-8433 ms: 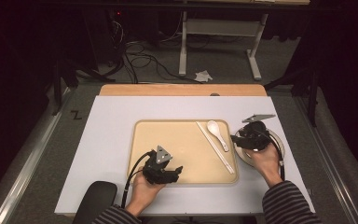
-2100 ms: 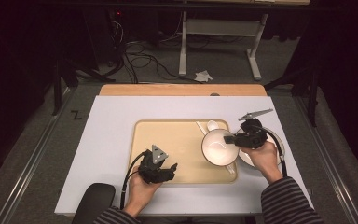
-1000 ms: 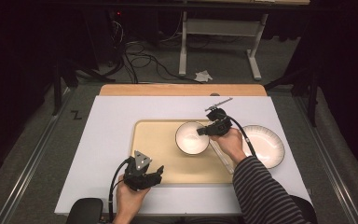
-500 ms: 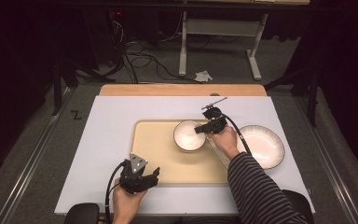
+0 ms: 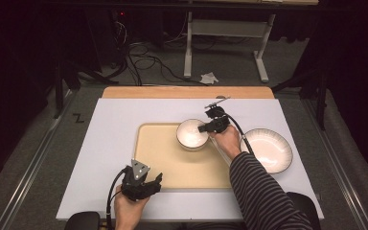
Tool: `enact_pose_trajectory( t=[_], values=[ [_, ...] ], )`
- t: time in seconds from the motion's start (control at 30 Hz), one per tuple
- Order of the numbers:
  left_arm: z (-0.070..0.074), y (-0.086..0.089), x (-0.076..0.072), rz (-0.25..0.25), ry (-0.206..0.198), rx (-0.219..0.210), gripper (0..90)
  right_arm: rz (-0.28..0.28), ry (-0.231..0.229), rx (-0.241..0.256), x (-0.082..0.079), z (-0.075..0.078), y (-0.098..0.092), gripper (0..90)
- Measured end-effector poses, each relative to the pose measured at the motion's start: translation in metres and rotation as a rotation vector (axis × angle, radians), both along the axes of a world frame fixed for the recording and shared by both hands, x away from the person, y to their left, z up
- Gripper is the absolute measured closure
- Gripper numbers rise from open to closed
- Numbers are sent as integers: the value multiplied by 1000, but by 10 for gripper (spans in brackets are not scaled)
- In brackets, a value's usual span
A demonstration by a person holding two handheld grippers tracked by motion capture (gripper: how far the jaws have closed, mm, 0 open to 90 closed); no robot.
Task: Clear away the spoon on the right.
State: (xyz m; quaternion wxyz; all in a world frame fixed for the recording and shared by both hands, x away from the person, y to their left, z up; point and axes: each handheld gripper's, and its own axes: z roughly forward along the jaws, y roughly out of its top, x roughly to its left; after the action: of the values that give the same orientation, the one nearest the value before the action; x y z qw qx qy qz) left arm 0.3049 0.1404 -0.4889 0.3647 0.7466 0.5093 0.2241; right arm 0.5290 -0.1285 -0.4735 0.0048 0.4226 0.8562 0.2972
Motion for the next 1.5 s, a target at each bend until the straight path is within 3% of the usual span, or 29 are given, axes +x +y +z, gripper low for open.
enact_pose_trajectory(
  t=[0.1,0.27,0.53,0.7,1.0,1.23,1.5],
  values=[
    [0,1,-2,7,1,1,321,-4,9,6,4,-2,0,835],
    [0,2,-3,14,3,4,321,-7,-10,-14,8,-2,8,830],
    [-1,1,-5,13,1,11,321,-31,-25,-4,19,-4,9,804],
    [-1,-1,-6,7,0,26,322,-65,3,20,26,-9,5,659],
    [-2,-3,-2,-11,6,33,322,-68,-29,7,24,-10,8,515],
    [-2,-5,1,-38,13,32,322,-70,-34,8,21,-4,7,505],
    [-4,-10,6,-61,21,28,321,-67,-72,15,12,6,1,500]
  ],
)
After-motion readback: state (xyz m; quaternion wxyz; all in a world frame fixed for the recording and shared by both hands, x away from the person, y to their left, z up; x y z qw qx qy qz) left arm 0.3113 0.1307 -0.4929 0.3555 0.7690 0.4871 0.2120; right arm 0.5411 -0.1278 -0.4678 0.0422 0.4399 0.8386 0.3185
